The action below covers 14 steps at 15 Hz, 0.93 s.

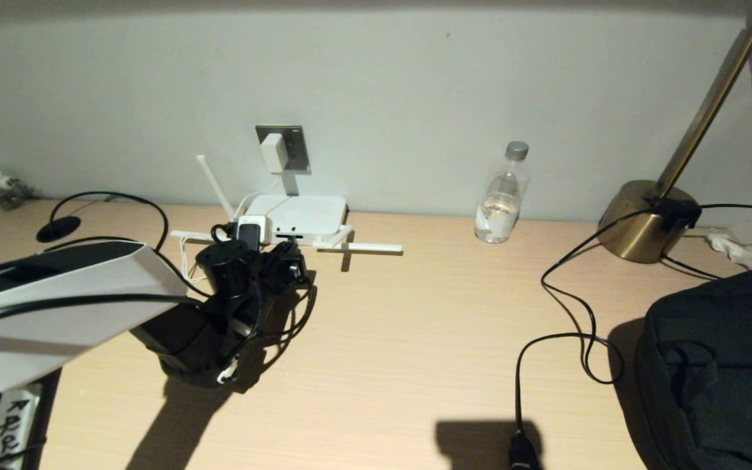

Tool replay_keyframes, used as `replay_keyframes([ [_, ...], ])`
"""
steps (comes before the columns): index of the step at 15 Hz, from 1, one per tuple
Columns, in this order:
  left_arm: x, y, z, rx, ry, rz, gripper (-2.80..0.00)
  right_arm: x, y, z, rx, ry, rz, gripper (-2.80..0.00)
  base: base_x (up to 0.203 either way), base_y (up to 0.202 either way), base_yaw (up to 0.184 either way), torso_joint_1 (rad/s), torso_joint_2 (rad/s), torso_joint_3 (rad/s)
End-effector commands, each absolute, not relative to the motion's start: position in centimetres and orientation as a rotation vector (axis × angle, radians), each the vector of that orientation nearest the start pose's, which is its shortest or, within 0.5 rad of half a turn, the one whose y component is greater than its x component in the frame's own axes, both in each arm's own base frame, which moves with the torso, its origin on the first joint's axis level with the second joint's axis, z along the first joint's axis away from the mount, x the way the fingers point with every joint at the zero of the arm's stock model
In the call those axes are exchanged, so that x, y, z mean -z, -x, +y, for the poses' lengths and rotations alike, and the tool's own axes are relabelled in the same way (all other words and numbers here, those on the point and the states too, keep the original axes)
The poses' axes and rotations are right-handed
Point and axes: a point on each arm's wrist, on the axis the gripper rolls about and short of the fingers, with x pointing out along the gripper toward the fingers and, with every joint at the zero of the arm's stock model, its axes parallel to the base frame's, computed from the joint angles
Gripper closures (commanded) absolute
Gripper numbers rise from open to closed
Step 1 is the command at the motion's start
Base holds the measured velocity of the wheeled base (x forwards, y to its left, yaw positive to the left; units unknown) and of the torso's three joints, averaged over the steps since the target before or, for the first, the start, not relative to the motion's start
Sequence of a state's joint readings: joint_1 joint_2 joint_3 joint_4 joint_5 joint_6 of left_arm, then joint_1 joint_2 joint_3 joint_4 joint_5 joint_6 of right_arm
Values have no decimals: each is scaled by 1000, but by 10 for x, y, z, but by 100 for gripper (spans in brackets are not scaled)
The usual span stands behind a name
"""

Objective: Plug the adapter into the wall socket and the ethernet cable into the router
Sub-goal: Plug cable into router interface

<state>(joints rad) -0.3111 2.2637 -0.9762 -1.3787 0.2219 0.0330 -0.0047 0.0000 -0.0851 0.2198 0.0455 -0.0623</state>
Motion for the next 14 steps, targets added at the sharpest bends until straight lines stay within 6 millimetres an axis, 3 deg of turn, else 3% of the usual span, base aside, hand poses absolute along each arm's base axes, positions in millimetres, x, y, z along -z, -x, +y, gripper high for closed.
replay_keyframes([
  [1, -94, -397, -122, 87, -5, -101, 0, -76, 31, 1, -46, 59, 136, 0, 0, 0, 0, 0, 0, 0],
  [8, -87, -392, -120, 88, -14, -67, 0, -76, 31, 1, -46, 59, 135, 0, 0, 0, 0, 0, 0, 0],
  [14, -93, -388, -121, 92, -10, -78, 0, -76, 31, 1, -46, 59, 136, 0, 0, 0, 0, 0, 0, 0],
])
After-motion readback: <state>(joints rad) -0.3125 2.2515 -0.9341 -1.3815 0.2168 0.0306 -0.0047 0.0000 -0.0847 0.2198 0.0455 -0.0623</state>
